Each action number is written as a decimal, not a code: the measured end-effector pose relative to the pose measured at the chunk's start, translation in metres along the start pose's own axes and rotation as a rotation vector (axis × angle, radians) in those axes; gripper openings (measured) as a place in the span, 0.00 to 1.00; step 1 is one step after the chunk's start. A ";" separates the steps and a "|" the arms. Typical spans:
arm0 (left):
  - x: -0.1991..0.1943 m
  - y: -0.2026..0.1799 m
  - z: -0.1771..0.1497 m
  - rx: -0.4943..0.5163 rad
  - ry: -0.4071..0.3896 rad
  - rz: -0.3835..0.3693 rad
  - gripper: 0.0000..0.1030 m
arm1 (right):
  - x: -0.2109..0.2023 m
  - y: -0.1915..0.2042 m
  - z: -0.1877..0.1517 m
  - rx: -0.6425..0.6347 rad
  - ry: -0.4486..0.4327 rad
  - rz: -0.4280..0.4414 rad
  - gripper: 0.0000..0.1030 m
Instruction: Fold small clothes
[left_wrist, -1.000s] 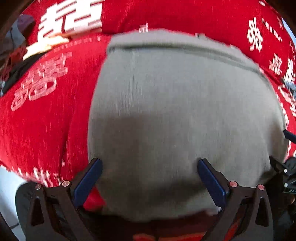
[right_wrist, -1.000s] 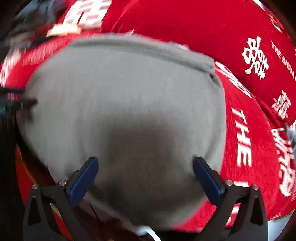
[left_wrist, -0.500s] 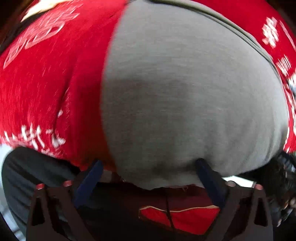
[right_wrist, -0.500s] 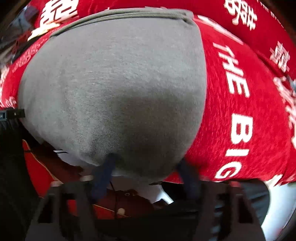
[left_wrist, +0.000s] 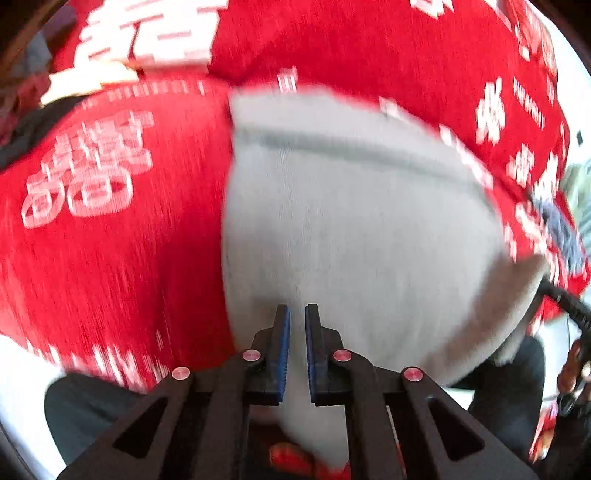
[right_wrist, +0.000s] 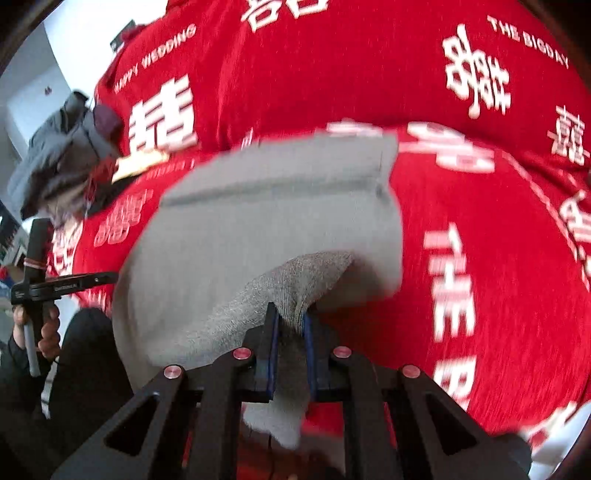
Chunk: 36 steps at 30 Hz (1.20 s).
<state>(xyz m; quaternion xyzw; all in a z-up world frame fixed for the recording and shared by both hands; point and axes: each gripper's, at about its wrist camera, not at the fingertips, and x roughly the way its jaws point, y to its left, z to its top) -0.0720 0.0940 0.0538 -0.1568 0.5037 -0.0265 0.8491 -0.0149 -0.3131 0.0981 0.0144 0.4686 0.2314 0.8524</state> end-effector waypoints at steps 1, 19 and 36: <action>0.003 0.012 0.019 -0.038 -0.031 -0.010 0.09 | 0.007 0.000 0.005 0.010 -0.008 0.001 0.13; 0.043 0.012 -0.078 -0.281 0.203 -0.031 0.99 | 0.054 -0.011 0.020 0.031 0.037 -0.057 0.21; -0.012 0.013 -0.048 -0.254 0.006 -0.189 0.17 | 0.029 -0.010 0.028 0.044 -0.049 -0.054 0.14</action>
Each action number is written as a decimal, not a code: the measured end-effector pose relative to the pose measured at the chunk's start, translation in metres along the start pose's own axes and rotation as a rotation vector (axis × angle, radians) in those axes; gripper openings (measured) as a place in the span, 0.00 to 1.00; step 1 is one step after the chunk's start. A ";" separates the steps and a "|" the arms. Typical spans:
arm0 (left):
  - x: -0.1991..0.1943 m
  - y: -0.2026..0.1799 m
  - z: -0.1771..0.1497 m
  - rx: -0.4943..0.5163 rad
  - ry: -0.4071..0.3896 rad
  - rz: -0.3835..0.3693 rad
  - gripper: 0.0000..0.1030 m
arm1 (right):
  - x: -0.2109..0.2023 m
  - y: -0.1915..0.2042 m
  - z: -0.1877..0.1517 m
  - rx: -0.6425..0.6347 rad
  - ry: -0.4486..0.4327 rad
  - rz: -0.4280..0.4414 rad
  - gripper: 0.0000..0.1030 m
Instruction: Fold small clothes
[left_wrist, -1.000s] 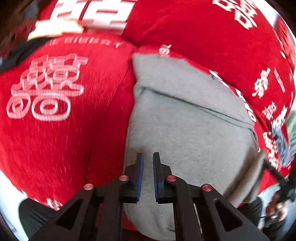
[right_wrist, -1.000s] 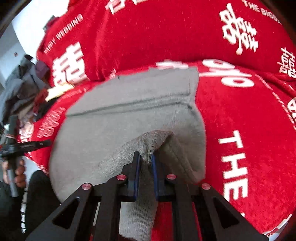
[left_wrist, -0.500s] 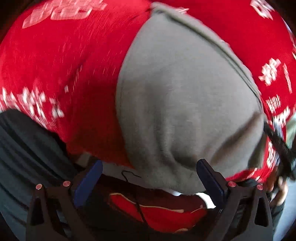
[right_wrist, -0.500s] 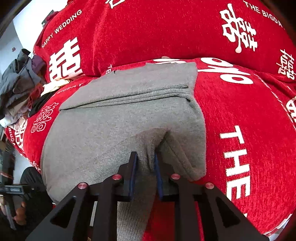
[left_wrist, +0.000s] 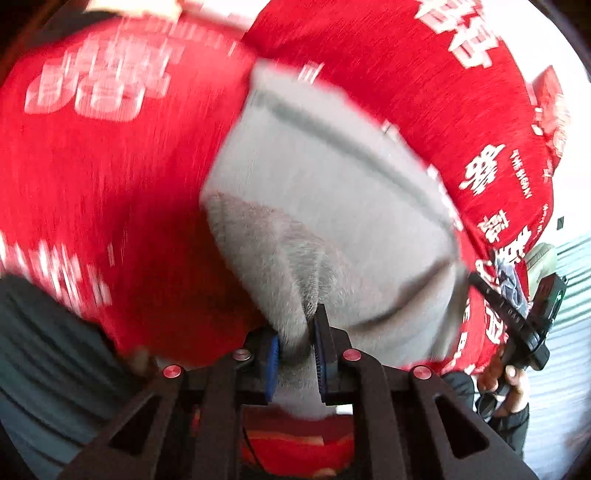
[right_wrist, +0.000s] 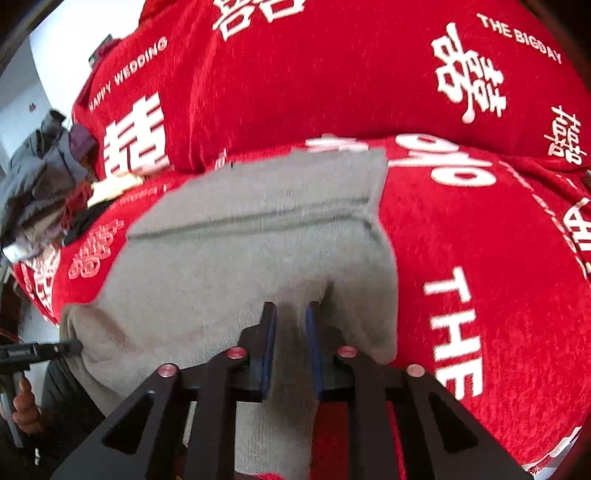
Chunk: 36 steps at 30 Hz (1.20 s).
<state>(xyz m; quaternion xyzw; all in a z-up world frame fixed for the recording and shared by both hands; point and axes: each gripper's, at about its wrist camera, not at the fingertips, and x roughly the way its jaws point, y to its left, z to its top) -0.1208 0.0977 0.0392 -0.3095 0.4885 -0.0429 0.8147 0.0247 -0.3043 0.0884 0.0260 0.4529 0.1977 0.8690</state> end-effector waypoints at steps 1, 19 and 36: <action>-0.002 -0.006 0.010 0.020 -0.024 0.009 0.17 | 0.000 0.000 0.004 0.007 -0.006 0.000 0.14; 0.025 -0.002 0.022 0.065 -0.035 0.058 0.65 | 0.013 -0.005 -0.046 0.075 0.098 0.064 0.74; 0.049 -0.010 0.004 0.364 0.025 0.038 0.14 | 0.020 -0.005 -0.049 0.012 0.146 0.125 0.41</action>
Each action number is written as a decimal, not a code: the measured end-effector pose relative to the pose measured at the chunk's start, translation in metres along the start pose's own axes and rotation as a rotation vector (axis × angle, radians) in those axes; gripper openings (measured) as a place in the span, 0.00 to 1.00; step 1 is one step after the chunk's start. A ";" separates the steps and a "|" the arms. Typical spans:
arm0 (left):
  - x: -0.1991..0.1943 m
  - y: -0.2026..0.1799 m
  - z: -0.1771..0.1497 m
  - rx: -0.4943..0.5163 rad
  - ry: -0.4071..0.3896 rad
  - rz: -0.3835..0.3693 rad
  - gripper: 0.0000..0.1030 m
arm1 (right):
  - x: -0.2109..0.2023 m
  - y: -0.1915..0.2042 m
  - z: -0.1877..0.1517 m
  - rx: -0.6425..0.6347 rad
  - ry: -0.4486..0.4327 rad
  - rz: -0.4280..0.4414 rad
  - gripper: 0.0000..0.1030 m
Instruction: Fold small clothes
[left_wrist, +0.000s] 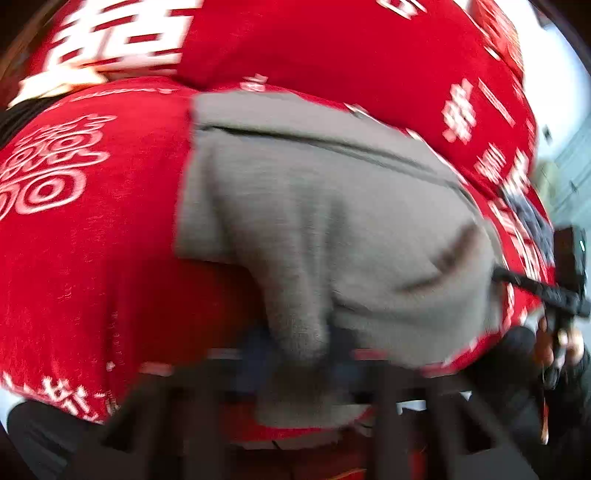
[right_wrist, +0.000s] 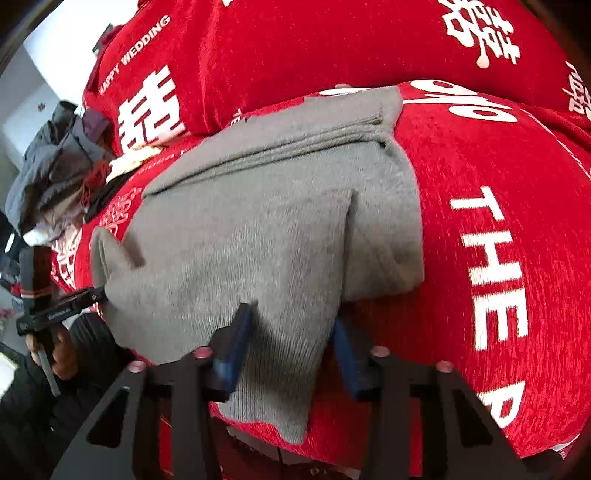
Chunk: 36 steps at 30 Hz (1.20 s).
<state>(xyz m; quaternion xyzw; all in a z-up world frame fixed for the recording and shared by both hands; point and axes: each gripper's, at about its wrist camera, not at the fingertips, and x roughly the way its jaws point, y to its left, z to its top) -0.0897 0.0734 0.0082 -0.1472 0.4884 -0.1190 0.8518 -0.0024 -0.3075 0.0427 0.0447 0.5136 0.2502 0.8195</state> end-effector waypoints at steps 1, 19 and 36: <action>0.001 -0.002 -0.002 0.011 0.001 0.012 0.14 | -0.001 0.002 -0.001 -0.008 0.002 0.000 0.37; -0.091 -0.014 0.027 -0.072 -0.273 -0.117 0.11 | -0.075 0.030 0.019 -0.028 -0.249 0.304 0.10; -0.055 0.006 0.150 -0.279 -0.270 -0.081 0.11 | -0.075 0.004 0.150 0.168 -0.382 0.276 0.10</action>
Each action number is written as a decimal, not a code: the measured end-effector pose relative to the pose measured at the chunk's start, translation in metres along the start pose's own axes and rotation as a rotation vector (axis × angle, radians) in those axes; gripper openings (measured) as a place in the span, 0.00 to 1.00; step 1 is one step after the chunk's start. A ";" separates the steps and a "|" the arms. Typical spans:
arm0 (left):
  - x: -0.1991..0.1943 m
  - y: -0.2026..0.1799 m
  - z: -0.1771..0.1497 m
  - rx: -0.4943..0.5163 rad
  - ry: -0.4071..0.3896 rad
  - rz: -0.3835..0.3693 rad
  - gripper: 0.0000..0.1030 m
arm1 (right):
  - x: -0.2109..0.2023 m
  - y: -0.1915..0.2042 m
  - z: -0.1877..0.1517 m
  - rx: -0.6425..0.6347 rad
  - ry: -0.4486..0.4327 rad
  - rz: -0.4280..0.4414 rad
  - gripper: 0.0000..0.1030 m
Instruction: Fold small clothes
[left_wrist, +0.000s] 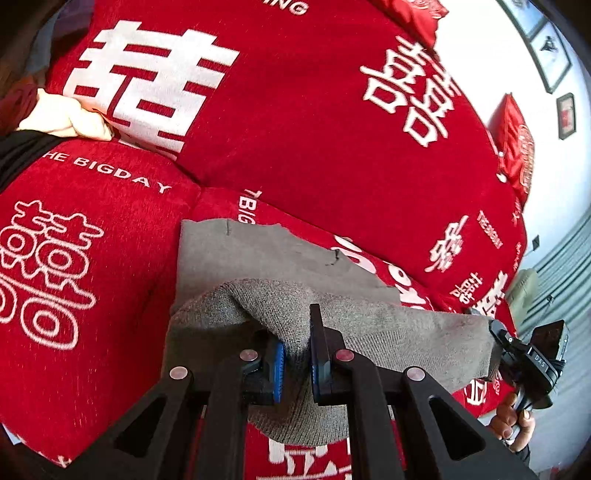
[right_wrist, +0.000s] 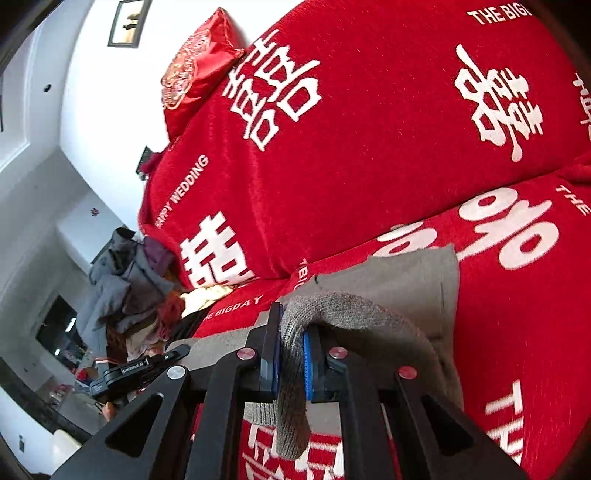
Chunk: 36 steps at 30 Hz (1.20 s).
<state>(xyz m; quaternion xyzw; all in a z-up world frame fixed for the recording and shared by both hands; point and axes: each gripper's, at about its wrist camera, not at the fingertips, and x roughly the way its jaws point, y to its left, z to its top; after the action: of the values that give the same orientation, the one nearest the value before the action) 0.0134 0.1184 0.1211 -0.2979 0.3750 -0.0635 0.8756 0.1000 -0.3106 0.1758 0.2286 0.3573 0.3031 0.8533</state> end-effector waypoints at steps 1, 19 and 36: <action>0.004 0.000 0.005 -0.005 0.004 0.003 0.11 | 0.004 0.000 0.005 0.000 0.001 -0.009 0.10; 0.176 0.049 0.072 -0.200 0.269 0.083 0.13 | 0.166 -0.108 0.049 0.156 0.259 -0.296 0.15; 0.115 -0.009 -0.001 0.466 0.231 0.199 0.82 | 0.114 -0.068 0.005 -0.321 0.343 -0.483 0.75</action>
<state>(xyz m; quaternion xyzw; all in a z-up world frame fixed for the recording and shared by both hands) 0.0952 0.0723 0.0546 -0.0411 0.4752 -0.0952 0.8738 0.1916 -0.2826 0.0841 -0.0541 0.4874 0.1786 0.8530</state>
